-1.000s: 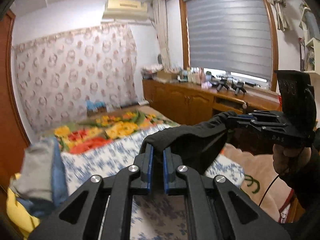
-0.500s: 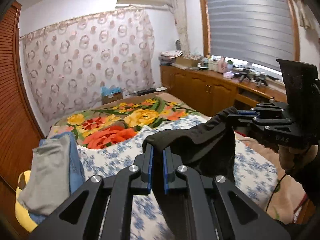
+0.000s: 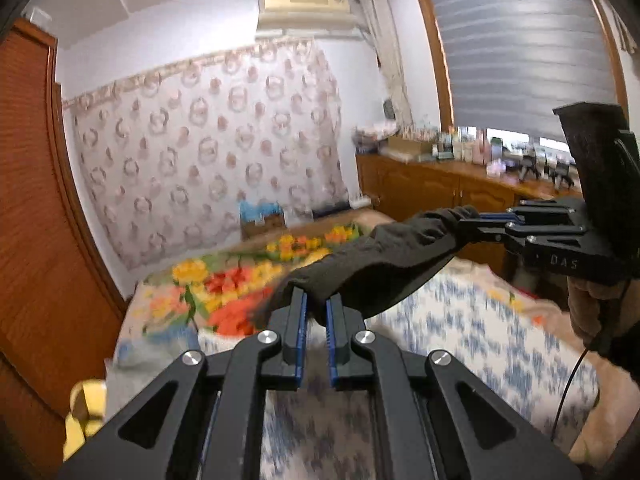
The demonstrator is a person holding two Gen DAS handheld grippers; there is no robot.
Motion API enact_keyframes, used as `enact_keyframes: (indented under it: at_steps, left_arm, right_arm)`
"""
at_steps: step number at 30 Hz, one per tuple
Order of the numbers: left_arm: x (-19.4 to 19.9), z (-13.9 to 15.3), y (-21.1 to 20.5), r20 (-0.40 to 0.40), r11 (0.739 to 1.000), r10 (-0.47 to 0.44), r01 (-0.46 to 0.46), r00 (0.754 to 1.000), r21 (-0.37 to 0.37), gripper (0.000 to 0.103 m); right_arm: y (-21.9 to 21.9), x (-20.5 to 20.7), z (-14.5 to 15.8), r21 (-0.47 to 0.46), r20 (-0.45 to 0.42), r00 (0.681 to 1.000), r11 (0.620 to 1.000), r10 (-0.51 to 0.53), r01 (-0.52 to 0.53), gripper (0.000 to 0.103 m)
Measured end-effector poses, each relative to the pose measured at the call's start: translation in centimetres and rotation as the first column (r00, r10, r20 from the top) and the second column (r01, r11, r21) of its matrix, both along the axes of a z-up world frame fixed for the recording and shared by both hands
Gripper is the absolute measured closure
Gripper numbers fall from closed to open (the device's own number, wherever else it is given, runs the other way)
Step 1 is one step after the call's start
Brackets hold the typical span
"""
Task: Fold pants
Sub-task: 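Lower the held leg end back onto the bed with both tools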
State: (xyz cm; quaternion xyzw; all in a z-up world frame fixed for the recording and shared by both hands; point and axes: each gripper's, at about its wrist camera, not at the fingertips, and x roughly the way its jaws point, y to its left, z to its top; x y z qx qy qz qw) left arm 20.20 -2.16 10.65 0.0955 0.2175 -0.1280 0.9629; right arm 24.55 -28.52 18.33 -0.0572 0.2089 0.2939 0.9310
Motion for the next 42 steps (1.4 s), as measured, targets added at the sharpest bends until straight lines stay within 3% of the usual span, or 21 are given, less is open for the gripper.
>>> enact_keyframes:
  at_steps: [5,7,12,18,30,37,42]
  left_arm:
    - [-3.8,-7.3,1.1,-0.144,1.0,0.014,-0.017,0.989,-0.014,0.098]
    - [-5.1,-9.3,0.6,-0.186,1.0,0.014,-0.018,0.982,-0.023,0.098]
    - [-9.4,-13.2,-0.4,-0.245,1.0,0.001,-0.003,0.97,-0.011,0.098]
    - [-13.2,-14.3,-1.2,-0.247,1.0,-0.011,0.003,0.969,-0.03,0.098]
    - [-17.6,-14.5,-0.8,-0.266,0.991,-0.026,-0.01,0.964,-0.131,0.098]
    - [-18.2,-15.3,-0.7,-0.283,0.988,-0.043,0.0,0.958,-0.153,0.098]
    - [-17.8,-17.0,-0.6,-0.326,0.987,-0.041,-0.012,0.945,-0.158,0.098]
  right_arm:
    - [1.3,-2.6,-7.3,-0.074,-0.142,0.99,0.997,0.027,-0.037,0.095]
    - [1.5,-4.5,-10.4,-0.092,-0.199,0.98,0.994,0.032,-0.051,0.095]
    - [1.4,-8.7,-14.8,-0.112,-0.269,0.963,0.992,0.031,-0.064,0.095]
    - [0.5,-11.0,-16.4,-0.074,-0.324,0.946,0.996,0.022,-0.048,0.095]
    - [-0.4,-16.4,-17.4,-0.048,-0.34,0.94,0.998,0.012,-0.03,0.095]
    - [-0.7,-18.2,-17.3,-0.055,-0.33,0.944,0.998,0.02,-0.04,0.095]
    - [-0.9,-18.1,-19.4,-0.061,-0.37,0.929,0.997,0.011,-0.037,0.095]
